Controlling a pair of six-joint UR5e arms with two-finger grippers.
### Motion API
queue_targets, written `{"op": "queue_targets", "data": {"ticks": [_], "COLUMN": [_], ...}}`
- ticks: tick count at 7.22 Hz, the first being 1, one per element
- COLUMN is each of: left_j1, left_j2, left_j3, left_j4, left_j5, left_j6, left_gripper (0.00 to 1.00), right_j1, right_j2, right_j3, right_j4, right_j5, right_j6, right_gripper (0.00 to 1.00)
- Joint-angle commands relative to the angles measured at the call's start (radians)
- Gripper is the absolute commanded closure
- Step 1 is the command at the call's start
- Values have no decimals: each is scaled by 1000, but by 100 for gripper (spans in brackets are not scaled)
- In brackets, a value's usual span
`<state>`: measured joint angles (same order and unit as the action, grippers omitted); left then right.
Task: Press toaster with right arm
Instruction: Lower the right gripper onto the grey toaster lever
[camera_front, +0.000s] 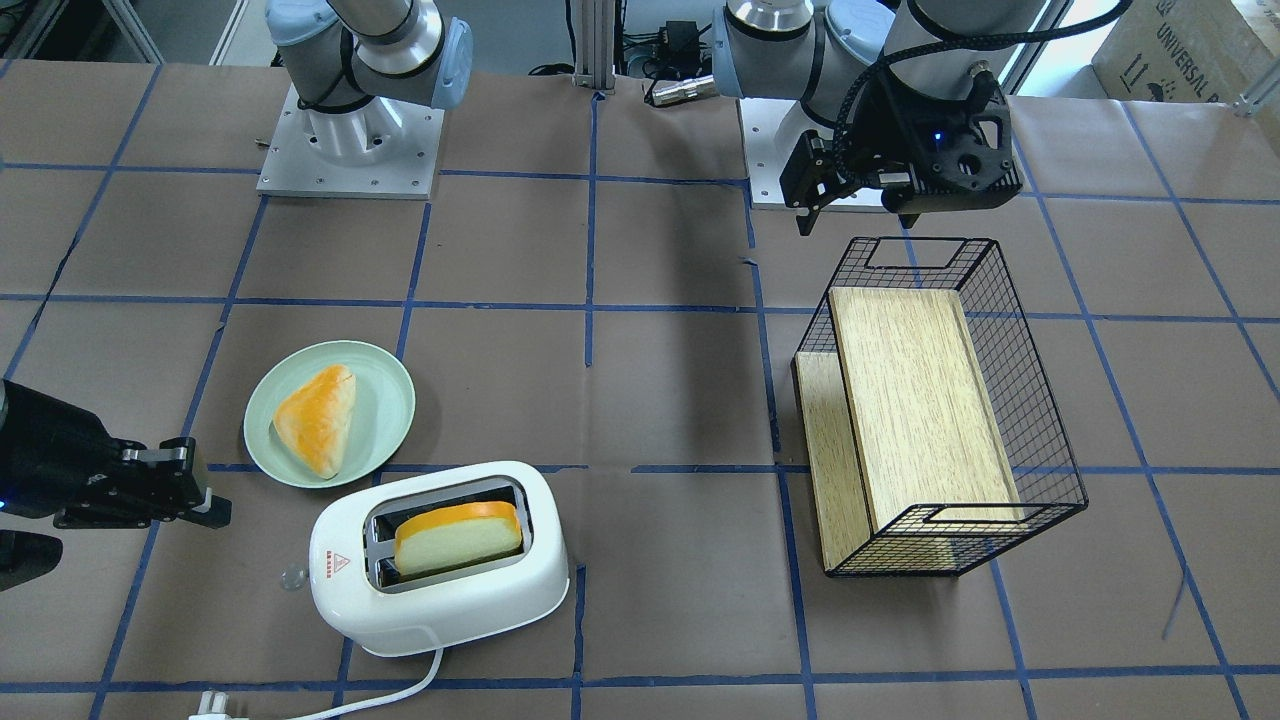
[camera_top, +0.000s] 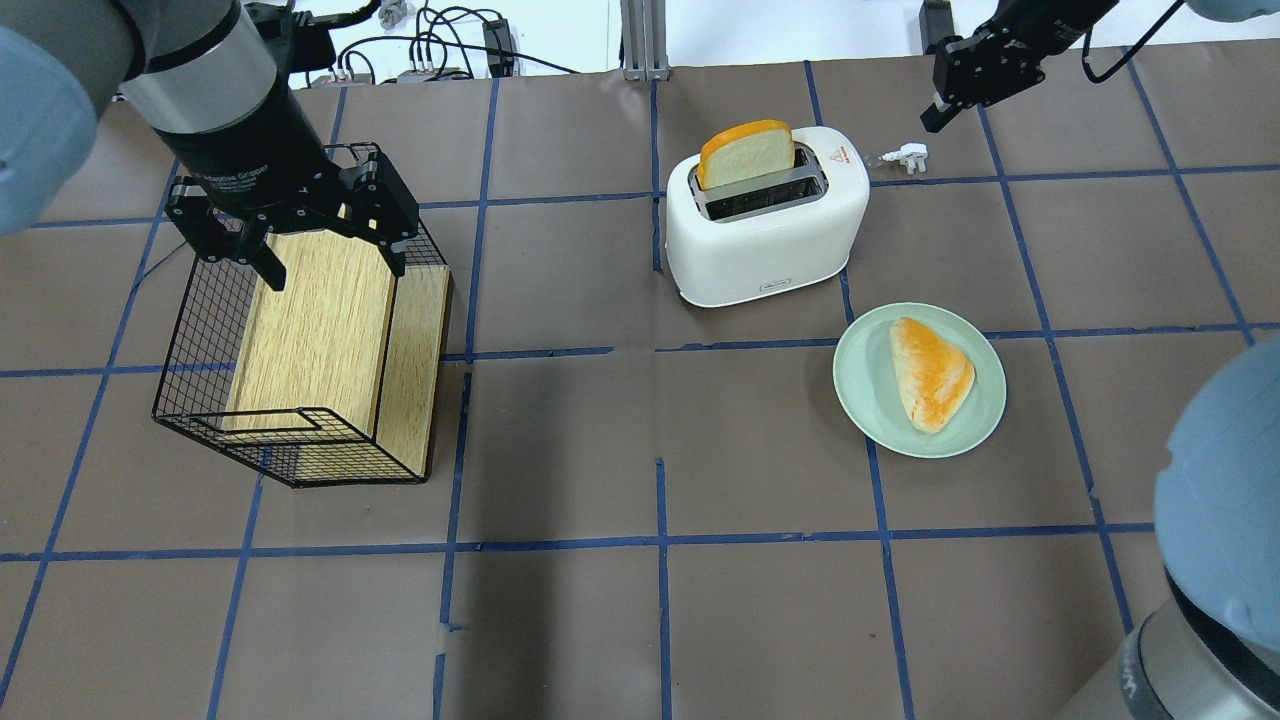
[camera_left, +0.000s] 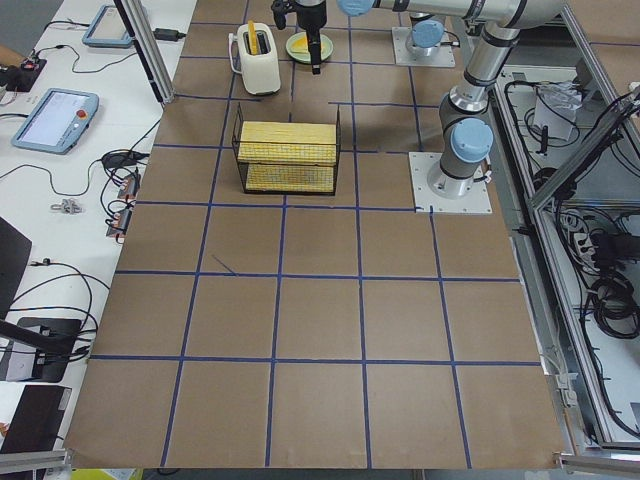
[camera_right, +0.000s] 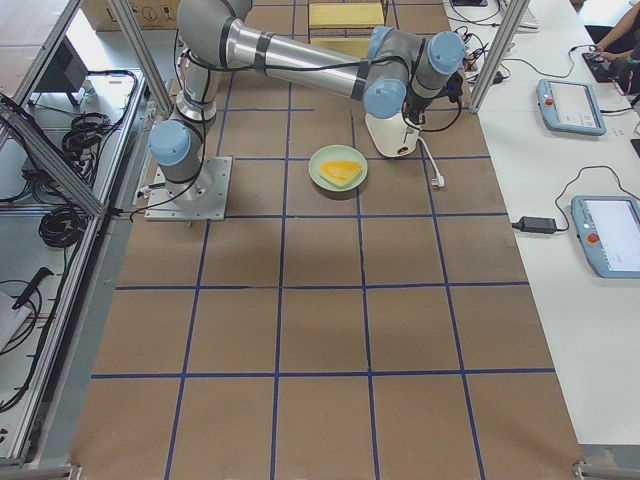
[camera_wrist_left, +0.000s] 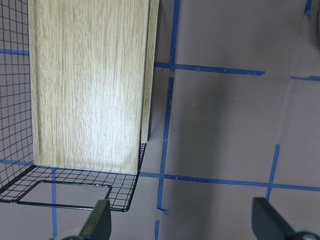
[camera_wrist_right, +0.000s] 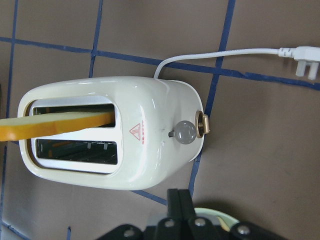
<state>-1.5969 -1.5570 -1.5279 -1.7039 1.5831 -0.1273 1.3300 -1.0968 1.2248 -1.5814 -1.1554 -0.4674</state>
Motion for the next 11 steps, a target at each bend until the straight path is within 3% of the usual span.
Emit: {"op": "queue_targets", "data": {"ticks": [1, 11], "left_j1": [0, 1], "left_j2": [0, 0], "left_j3": [0, 0], "left_j4": [0, 0], "left_j5": [0, 0], "left_j6": [0, 0], "left_gripper": [0, 0], "right_j1": [6, 34], "right_j2": [78, 164], "right_j3": [-45, -74], "right_j4": [1, 52], "right_j5": [22, 8], "right_j6": [0, 9], "right_gripper": [100, 100]}}
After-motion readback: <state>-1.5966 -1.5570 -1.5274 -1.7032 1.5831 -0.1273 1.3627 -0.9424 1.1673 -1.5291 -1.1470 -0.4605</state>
